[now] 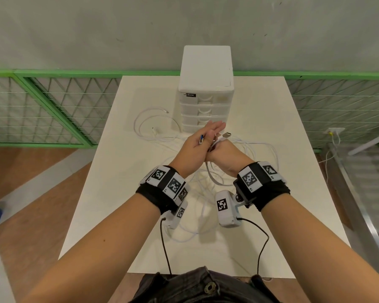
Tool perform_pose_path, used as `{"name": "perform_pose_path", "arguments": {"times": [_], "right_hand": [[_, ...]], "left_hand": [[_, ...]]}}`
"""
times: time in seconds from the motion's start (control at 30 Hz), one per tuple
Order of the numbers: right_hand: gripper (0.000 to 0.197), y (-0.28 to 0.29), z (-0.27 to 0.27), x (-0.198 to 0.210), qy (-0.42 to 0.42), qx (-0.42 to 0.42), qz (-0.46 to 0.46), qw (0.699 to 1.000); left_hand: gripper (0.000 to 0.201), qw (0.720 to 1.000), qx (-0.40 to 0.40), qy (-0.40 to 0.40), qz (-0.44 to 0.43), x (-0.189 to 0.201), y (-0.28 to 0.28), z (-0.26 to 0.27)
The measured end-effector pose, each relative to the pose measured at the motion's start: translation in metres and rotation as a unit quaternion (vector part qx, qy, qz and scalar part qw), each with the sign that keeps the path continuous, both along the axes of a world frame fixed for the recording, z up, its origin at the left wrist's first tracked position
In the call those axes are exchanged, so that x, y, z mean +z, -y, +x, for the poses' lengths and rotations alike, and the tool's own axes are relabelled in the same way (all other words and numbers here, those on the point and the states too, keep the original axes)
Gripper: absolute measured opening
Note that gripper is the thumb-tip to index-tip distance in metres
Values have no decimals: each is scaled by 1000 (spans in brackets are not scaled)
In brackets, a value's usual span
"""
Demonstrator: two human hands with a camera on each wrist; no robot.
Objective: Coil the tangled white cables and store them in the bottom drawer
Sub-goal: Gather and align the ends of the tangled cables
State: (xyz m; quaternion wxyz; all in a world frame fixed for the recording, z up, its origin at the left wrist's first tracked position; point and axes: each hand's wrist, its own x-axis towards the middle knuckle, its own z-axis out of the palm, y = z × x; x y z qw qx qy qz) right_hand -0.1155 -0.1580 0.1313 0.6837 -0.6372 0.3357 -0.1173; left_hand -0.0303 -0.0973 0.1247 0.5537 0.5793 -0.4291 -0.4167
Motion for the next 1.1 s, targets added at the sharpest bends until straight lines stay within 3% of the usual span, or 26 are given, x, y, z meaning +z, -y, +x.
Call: {"name": "perform_pose_path", "arguments": {"times": [0.2,0.3,0.5,0.63,0.7,0.8,0.9,1.0,1.1], "right_hand": [[31,-7,4,-11,-6,-22,44,999],[37,-6,6,-12,3,-11,70,997],[37,-4,3,-12,17,8,49,999],[53,-2,6,-20,31,-22,78,996],[49,0,5,-19,31,-25,69,997],[21,3,5,-17,32,-10,31,999],[25,4,4,-16,14,0,14,1000],[33,7,3,-17,-18,-7,-17,1000],[29,11,3,-19,-46,6,-50,998]], "left_hand": [[30,999,-8,-30,28,-2,-3,-2],[41,993,-18,59,103,-6,-2,4],[60,944,-85,234,216,-1,-1,18],[82,968,-40,208,133,-3,1,33],[60,976,-3,207,71,3,0,37],[25,966,-47,246,68,6,3,39],[30,944,-76,315,66,8,5,35],[28,951,-101,285,68,9,3,28],[21,955,-99,272,68,10,4,21]]}}
